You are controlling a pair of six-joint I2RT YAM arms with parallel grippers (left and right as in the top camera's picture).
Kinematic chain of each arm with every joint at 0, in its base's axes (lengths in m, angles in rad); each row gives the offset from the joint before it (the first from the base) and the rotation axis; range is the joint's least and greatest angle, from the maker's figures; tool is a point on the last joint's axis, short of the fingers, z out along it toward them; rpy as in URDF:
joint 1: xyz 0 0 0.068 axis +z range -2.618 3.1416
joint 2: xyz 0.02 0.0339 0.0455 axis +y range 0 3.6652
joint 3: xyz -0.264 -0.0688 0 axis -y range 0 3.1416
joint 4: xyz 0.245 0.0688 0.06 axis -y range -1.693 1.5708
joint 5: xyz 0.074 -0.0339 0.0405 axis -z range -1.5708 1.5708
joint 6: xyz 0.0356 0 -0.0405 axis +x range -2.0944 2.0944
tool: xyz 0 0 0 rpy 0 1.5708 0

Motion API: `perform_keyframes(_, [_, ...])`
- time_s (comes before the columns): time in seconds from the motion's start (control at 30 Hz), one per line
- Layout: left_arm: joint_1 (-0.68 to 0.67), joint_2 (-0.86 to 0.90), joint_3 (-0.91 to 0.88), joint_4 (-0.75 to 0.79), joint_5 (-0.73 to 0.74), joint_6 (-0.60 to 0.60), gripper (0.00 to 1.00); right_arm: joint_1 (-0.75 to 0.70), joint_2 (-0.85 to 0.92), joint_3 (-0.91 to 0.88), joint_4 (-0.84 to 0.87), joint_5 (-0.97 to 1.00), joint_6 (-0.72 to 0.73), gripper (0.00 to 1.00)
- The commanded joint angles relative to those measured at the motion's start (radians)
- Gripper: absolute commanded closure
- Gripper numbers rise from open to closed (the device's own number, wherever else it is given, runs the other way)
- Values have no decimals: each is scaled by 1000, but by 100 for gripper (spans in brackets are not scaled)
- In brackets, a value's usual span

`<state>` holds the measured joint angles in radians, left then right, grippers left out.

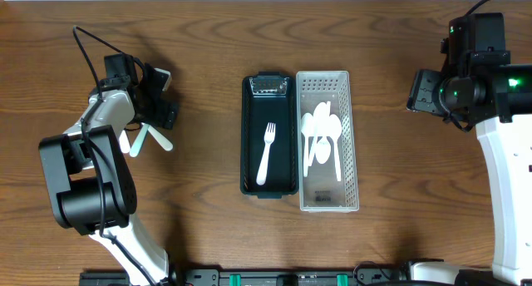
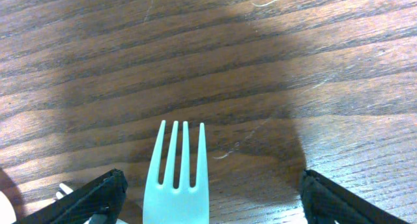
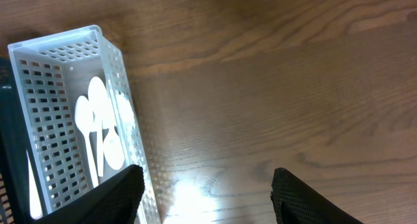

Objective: Pack container
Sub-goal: 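Lower the left gripper and grasp the pale green fork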

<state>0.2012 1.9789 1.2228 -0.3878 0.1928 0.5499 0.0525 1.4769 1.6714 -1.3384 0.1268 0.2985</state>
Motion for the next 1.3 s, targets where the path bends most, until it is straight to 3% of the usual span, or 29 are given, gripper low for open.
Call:
perform_keyframes(0.0, [1, 22, 12, -7, 2, 7, 17, -6, 1, -5, -1, 4, -15, 34])
perform_keyframes(0.4, [1, 22, 12, -6, 2, 7, 31, -6, 1, -5, -2, 4, -15, 34])
perform_keyframes(0.67, [1, 22, 12, -6, 1, 7, 47, -6, 1, -5, -6, 4, -15, 34])
perform_keyframes(1.27, [1, 22, 12, -6, -2, 7, 61, -6, 1, -5, -6, 4, -15, 33])
